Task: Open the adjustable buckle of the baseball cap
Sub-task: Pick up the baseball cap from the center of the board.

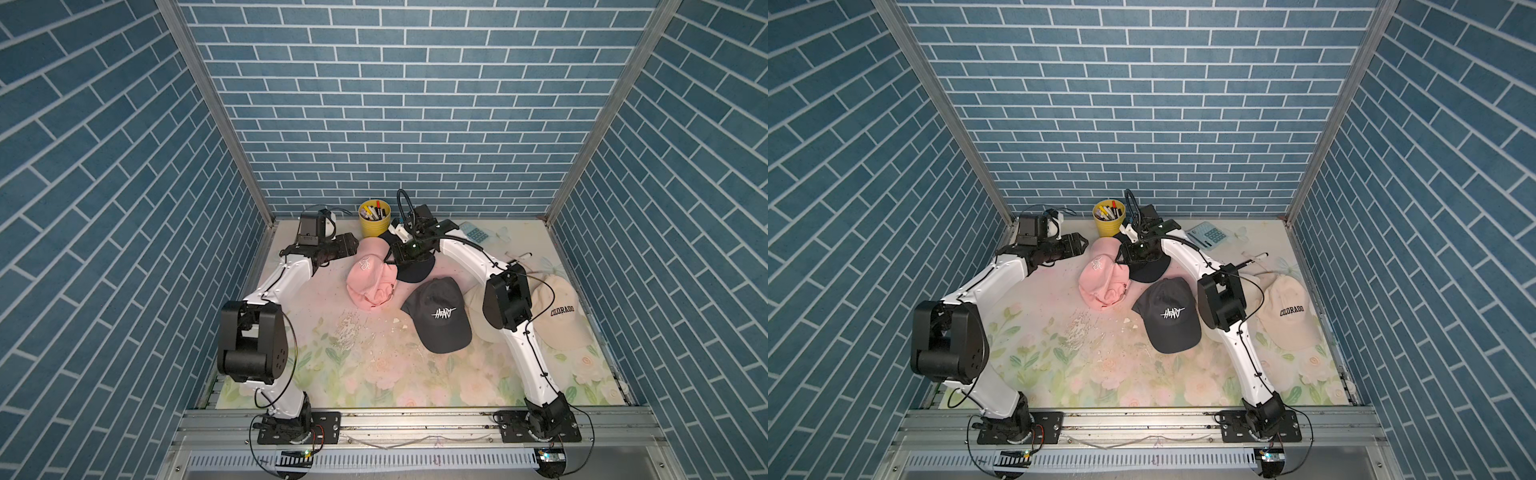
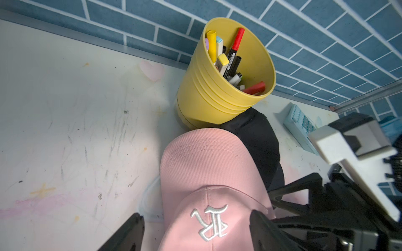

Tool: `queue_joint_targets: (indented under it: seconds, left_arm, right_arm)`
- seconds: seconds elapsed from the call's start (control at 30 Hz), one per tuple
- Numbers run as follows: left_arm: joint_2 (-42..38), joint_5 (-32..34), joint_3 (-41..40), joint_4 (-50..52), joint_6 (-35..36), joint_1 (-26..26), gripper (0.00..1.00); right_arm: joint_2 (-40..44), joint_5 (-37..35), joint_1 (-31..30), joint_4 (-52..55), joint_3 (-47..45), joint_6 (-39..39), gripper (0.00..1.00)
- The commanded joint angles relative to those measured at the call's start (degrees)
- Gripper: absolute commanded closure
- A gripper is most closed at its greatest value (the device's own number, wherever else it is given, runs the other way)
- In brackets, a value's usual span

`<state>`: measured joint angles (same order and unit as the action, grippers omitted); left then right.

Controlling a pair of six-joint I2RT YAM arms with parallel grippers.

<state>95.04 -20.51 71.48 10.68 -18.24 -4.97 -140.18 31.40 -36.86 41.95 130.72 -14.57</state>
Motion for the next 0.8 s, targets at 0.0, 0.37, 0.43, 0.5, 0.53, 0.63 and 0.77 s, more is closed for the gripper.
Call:
queue_joint_targets:
  seconds: [0.0,0.37,0.43,0.5,0.53,0.63,0.77]
  left_arm:
    - [-1.58,-4.09,-1.56,-4.57,2.57,0.66,0.19]
    - [-2.56,-5.97,-2.18,-3.86,5.12,0.67,0.19]
    - [-3.13,-5.72,-2.5,-3.68,5.42,0.65,0.2]
    - [-4.0,-5.43,-3.08,-3.78,5.62,0.67,0.2]
    - [-4.5,-5.37,-3.29,-3.73,5.75,0.67,0.2]
    - [-6.46,-4.14,-3.74,-3.25,6.84,0.67,0.21]
    - [-9.92,-2.38,-4.26,-2.9,8.55,0.67,0.22]
  right_arm:
    - [-2.74,2.58,-0.66,-0.3,1.62,-3.45,0.46]
    - [-5.07,13.37,-0.44,-12.83,0.75,-13.89,0.7]
    - [-4.76,14.23,-0.49,-15.37,0.33,-15.35,0.77]
    - [-4.38,14.39,-0.49,-16.38,0.66,-16.52,0.84]
    - [-4.2,14.43,-0.48,-16.49,0.8,-17.1,0.88]
    - [-3.18,15.57,-0.59,-16.55,1.54,-18.95,0.98]
    - [-2.19,17.09,-0.73,-18.46,1.71,-22.53,1.0]
